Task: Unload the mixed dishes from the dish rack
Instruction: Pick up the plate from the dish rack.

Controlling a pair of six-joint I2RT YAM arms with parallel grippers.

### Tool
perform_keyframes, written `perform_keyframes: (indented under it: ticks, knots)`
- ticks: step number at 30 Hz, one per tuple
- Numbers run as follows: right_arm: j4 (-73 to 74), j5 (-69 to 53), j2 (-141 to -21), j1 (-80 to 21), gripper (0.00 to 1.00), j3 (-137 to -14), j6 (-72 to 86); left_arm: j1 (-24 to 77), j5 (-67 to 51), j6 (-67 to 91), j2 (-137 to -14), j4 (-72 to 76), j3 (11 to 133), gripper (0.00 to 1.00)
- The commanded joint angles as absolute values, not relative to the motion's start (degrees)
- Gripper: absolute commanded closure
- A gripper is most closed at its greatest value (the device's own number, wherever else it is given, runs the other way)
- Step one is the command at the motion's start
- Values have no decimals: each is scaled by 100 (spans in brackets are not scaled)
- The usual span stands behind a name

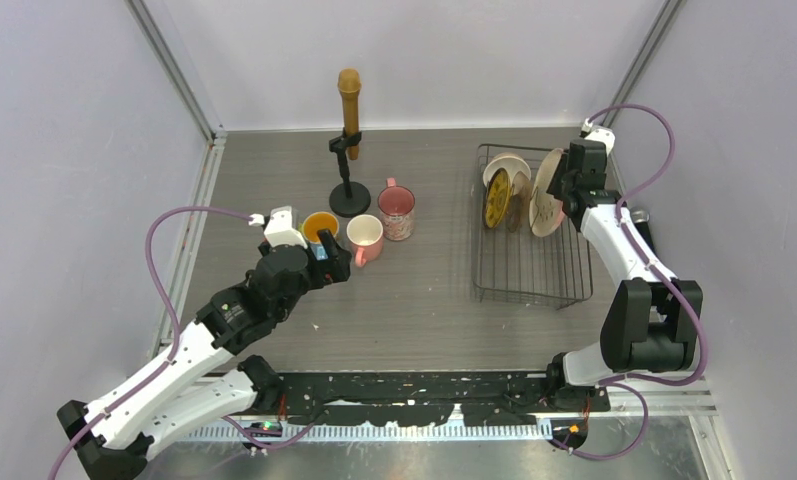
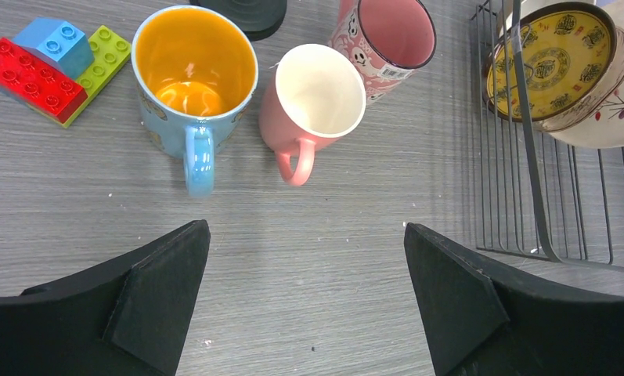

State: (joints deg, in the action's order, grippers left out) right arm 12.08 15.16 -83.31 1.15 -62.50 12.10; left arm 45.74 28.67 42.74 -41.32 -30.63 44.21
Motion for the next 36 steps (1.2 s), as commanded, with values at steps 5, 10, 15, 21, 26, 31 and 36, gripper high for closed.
perform_keyframes:
  ticks: [5, 10, 15, 21, 26, 31, 36]
  knots:
    - [961, 1477, -8235, 114, 71, -6266, 1015, 4562, 2864, 4175, -4095, -2796, 4395, 1]
    - [954, 1505, -8154, 115, 79, -6319, 983, 4562, 2854, 4170, -4136, -2786, 4408, 1]
    - [941, 1394, -8046, 114, 86, -6372, 881, 4562, 2832, 4166, -4172, -2745, 4386, 1]
    - [956, 1328, -7928, 115, 91, -6472, 768, 4562, 2768, 4166, -4245, -2709, 4394, 1]
    - [992, 1198, -7830, 114, 95, -6565, 699, 4563, 2727, 4165, -4278, -2692, 4397, 1]
    - [992, 1163, -7690, 114, 98, -6602, 651, 4563, 2725, 4157, -4304, -2674, 4395, 1]
    - [984, 1104, -7600, 116, 100, -6647, 505, 4566, 2706, 4157, -4347, -2658, 4403, 1]
